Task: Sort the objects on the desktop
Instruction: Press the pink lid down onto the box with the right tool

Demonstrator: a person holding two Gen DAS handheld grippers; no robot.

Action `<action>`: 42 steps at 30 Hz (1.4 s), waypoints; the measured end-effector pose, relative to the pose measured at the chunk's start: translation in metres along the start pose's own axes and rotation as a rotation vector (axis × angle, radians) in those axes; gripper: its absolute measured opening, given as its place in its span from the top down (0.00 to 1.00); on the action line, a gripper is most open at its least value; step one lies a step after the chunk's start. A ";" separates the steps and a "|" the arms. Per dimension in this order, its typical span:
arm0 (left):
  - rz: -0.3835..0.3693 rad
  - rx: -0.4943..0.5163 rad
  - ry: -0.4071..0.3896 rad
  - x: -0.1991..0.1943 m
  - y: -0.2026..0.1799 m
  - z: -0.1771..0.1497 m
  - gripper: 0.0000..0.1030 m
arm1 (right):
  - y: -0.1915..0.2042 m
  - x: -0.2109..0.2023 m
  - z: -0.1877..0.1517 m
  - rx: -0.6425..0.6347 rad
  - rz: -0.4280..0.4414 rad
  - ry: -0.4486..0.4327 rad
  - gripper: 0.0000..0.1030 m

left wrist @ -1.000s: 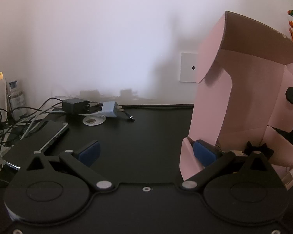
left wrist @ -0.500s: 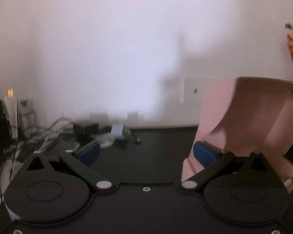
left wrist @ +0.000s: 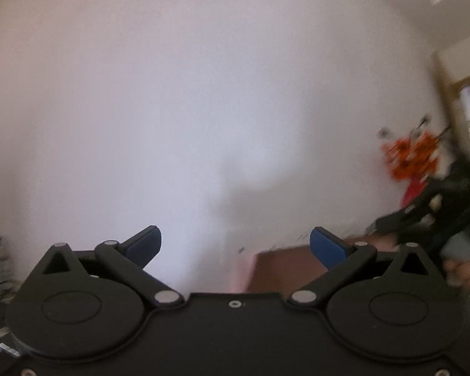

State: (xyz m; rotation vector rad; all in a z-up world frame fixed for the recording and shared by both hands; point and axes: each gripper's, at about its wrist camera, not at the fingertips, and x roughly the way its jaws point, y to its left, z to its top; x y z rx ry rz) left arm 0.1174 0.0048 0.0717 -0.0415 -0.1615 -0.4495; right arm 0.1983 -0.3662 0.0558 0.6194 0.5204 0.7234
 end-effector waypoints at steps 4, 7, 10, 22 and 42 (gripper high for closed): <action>0.007 -0.065 0.021 0.004 0.007 0.000 0.00 | 0.004 -0.002 0.001 -0.033 0.010 0.024 0.01; 0.092 -0.138 0.055 0.013 0.021 -0.004 0.00 | 0.005 -0.006 0.003 -0.047 0.004 0.025 0.01; 0.183 -0.245 0.111 0.024 0.042 -0.008 0.00 | 0.001 -0.015 0.006 -0.026 -0.001 -0.004 0.01; 0.233 -0.197 0.266 0.043 0.043 -0.023 0.00 | -0.005 -0.002 0.004 0.038 0.065 0.055 0.01; 0.222 -0.224 0.219 0.044 0.048 -0.021 0.00 | -0.007 -0.017 0.008 0.092 0.058 -0.002 0.01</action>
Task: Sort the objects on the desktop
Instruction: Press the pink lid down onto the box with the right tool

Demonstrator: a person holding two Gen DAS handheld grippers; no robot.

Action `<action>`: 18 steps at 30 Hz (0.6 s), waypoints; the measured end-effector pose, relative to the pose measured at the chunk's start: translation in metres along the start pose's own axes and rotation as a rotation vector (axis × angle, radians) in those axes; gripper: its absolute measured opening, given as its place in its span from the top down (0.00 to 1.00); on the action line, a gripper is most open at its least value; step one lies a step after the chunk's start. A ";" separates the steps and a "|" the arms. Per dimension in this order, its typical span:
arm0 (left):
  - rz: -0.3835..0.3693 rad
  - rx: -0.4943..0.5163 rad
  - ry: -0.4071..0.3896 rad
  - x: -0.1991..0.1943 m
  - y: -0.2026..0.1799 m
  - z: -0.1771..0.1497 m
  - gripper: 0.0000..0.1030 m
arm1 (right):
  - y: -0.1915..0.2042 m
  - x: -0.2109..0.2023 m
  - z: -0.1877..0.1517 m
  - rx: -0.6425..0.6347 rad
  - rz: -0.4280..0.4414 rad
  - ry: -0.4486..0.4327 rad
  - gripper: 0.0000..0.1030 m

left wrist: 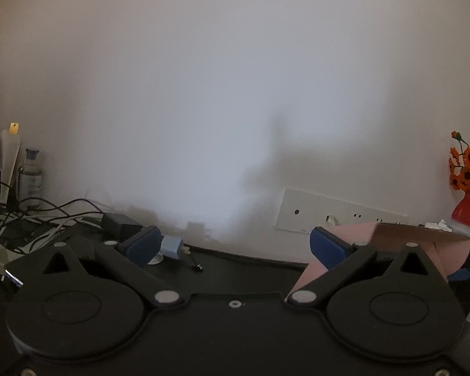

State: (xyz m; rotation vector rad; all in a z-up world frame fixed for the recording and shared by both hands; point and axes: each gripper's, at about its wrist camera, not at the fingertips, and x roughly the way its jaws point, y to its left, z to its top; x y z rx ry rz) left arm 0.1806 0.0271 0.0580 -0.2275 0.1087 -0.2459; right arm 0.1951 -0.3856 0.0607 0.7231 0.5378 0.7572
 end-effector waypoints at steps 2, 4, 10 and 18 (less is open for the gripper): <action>-0.046 -0.016 -0.004 -0.001 0.001 0.000 0.00 | 0.000 -0.005 0.000 0.003 0.003 -0.017 0.01; -0.078 -0.027 -0.002 -0.001 0.001 0.000 0.00 | -0.001 -0.008 0.001 0.006 0.016 -0.018 0.01; -0.079 -0.069 -0.022 -0.003 0.008 0.002 0.00 | 0.005 -0.007 0.002 -0.052 -0.039 0.029 0.01; -0.107 -0.070 -0.023 0.001 0.010 0.001 0.00 | -0.016 -0.030 0.012 0.101 0.055 -0.086 0.01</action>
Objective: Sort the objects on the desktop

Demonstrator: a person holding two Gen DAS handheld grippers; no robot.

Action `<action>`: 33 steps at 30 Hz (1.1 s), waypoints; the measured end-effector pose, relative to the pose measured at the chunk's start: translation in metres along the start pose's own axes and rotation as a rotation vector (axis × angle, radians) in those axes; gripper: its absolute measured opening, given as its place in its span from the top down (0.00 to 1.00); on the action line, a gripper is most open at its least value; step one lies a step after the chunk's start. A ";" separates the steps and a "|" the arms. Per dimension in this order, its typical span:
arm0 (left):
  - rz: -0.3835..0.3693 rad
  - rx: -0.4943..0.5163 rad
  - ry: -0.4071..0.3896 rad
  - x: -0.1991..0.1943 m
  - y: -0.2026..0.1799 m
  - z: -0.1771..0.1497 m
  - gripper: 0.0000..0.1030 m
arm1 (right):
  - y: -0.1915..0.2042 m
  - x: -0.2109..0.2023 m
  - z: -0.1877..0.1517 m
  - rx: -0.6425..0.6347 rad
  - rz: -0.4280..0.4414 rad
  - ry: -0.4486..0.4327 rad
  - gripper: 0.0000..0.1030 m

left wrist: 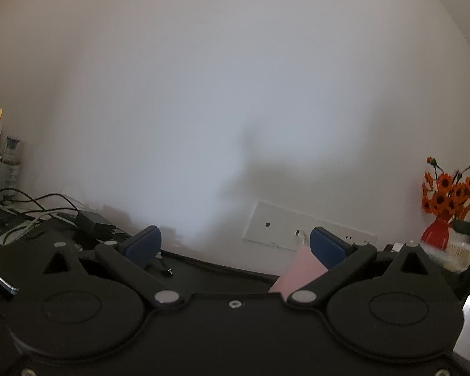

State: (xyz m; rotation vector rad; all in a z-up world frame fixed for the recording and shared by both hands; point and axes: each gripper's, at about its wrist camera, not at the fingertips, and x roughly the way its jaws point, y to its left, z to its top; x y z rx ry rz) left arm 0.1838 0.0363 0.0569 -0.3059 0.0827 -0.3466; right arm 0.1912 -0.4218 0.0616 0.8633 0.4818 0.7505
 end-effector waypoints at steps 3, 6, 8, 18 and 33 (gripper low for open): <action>-0.005 0.008 0.017 0.003 -0.001 -0.002 0.00 | 0.002 0.011 -0.003 -0.002 0.018 0.058 0.01; -0.018 -0.012 0.045 0.005 0.001 0.000 0.00 | 0.000 0.032 -0.009 0.006 -0.007 0.149 0.01; -0.023 -0.015 0.075 0.009 0.000 -0.001 0.00 | -0.003 0.040 -0.013 0.016 -0.027 0.179 0.00; 0.006 0.140 0.135 0.017 -0.021 -0.016 0.00 | -0.011 0.053 -0.017 0.036 -0.069 0.203 0.01; 0.064 0.267 0.261 0.033 -0.035 -0.036 0.00 | 0.005 0.071 -0.027 -0.180 -0.264 0.195 0.01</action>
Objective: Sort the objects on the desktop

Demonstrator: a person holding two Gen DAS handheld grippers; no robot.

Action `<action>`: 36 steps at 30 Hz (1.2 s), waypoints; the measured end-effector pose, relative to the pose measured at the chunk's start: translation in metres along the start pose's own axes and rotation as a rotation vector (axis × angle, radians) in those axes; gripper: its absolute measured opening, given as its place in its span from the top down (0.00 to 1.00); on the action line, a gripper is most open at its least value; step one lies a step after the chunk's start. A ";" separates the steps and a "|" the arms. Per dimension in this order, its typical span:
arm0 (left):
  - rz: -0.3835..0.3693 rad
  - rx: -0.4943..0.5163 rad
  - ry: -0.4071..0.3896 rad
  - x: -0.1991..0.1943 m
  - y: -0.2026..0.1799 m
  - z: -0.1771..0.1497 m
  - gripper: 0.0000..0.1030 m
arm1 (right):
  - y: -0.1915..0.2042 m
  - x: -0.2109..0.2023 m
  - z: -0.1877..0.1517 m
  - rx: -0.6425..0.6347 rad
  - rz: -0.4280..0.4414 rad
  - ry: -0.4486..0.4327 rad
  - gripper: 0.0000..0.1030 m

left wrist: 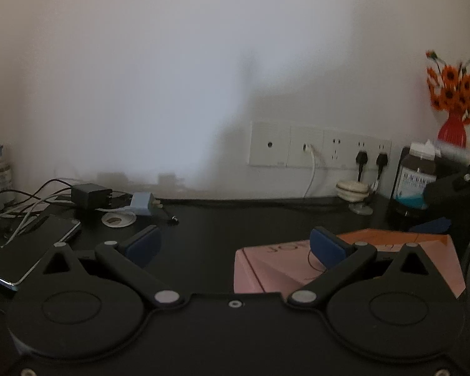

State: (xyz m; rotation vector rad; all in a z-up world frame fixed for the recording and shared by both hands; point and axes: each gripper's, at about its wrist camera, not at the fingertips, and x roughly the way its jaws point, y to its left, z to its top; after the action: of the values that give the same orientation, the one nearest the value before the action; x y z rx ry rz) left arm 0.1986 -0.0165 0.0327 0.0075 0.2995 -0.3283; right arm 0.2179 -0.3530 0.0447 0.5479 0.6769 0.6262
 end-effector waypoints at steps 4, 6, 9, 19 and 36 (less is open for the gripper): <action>0.008 0.034 0.018 0.002 -0.005 -0.002 0.00 | 0.004 0.014 -0.006 -0.055 -0.087 0.035 0.01; 0.010 0.039 0.023 0.002 -0.006 -0.003 0.00 | 0.005 0.019 -0.008 -0.069 -0.103 0.054 0.01; 0.008 0.037 0.039 0.004 -0.006 -0.003 0.00 | 0.008 0.024 -0.012 -0.107 -0.147 0.069 0.01; 0.045 0.129 0.029 0.004 -0.018 -0.008 0.00 | 0.015 0.032 -0.020 -0.213 -0.240 0.084 0.01; 0.080 0.233 0.002 0.005 -0.033 -0.019 0.00 | 0.014 0.045 -0.026 -0.292 -0.263 0.101 0.01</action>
State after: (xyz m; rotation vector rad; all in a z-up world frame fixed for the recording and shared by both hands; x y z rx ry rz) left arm 0.1864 -0.0485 0.0142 0.2480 0.2610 -0.2820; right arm 0.2220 -0.3057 0.0188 0.1531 0.7230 0.4961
